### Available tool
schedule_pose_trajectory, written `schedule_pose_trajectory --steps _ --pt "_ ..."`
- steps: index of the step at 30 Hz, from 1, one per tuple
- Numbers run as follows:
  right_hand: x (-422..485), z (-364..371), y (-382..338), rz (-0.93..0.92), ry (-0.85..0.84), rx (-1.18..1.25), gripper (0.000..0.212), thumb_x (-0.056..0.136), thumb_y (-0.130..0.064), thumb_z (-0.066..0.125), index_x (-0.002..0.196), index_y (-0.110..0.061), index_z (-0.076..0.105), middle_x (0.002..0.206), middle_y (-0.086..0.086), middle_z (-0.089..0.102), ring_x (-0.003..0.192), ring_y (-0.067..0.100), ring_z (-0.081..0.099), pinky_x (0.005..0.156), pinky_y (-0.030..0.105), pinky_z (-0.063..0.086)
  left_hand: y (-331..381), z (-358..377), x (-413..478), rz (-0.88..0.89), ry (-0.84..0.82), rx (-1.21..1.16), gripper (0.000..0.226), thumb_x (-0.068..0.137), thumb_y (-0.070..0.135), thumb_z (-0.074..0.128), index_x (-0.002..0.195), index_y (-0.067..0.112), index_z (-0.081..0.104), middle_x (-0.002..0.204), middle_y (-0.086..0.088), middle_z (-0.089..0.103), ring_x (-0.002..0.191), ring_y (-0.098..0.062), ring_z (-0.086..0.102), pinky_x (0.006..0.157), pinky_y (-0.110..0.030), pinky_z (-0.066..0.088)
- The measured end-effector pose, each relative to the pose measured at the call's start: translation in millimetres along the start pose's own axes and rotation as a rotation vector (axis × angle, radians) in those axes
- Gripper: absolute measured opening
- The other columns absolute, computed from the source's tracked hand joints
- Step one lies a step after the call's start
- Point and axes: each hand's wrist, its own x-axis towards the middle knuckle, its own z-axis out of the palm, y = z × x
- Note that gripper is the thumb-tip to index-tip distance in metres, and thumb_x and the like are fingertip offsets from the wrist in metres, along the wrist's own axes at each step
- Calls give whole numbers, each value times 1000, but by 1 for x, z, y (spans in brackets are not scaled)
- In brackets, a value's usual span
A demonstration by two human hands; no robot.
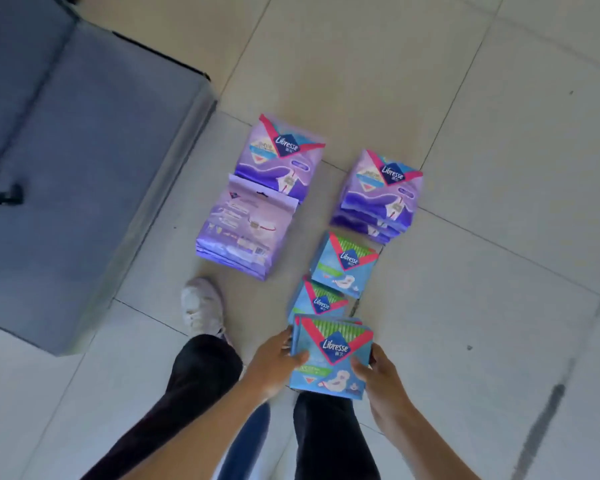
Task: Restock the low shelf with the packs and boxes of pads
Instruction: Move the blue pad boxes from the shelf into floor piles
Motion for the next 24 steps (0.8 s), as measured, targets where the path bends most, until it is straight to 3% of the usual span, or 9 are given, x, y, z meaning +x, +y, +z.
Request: schedule_pose_trajectory --steps 3,5,7,9,12,17,20,24 --pt "48 7 39 30 45 71 21 91 5 55 106 -8 57 99 9 68 77 17 71 73 34 57 -26 13 38 -17 23 65 50 78 26 62 127 28 51 121 5 62 107 -13 61 91 -26 48" --pt "78 8 51 50 60 107 25 84 1 63 106 -10 58 105 13 69 91 32 68 87 47 54 -33 18 66 -14 40 138 56 85 28 57 139 29 42 129 4 59 115 -16 58 98 -31 47" --pt "105 7 58 72 84 100 40 74 -4 65 113 -9 58 114 19 67 99 39 66 90 53 52 -37 23 91 -31 45 186 68 81 32 55 146 29 33 137 3 54 121 -19 55 102 -36 45" --pt "128 6 64 75 96 91 49 73 -5 65 121 -10 55 117 16 66 97 35 66 83 47 53 -35 27 109 -45 32 173 68 83 27 57 147 28 32 138 2 53 120 -19 56 99 -33 47" --pt "151 9 69 59 108 80 42 89 9 53 129 -4 50 116 18 62 87 28 63 70 32 50 -31 29 128 -41 100 166 66 77 32 58 141 28 41 129 3 60 114 -19 60 93 -29 48" --pt "160 20 68 18 118 18 36 90 10 51 123 -5 49 109 9 59 75 11 59 49 9 48 -43 29 142 -15 245 144 61 67 49 60 124 31 52 118 -3 62 103 -18 65 90 -43 54" --pt "157 29 65 17 116 6 31 91 9 50 113 -14 47 101 3 60 75 9 60 48 9 47 -49 25 147 -24 267 123 64 64 48 58 125 31 50 115 -2 62 102 -18 65 89 -44 55" --pt "158 31 55 45 143 8 29 92 6 50 113 -14 50 109 9 63 89 23 62 51 14 50 -36 19 147 -33 202 189 66 61 52 58 124 33 52 115 0 63 105 -18 63 93 -43 52"
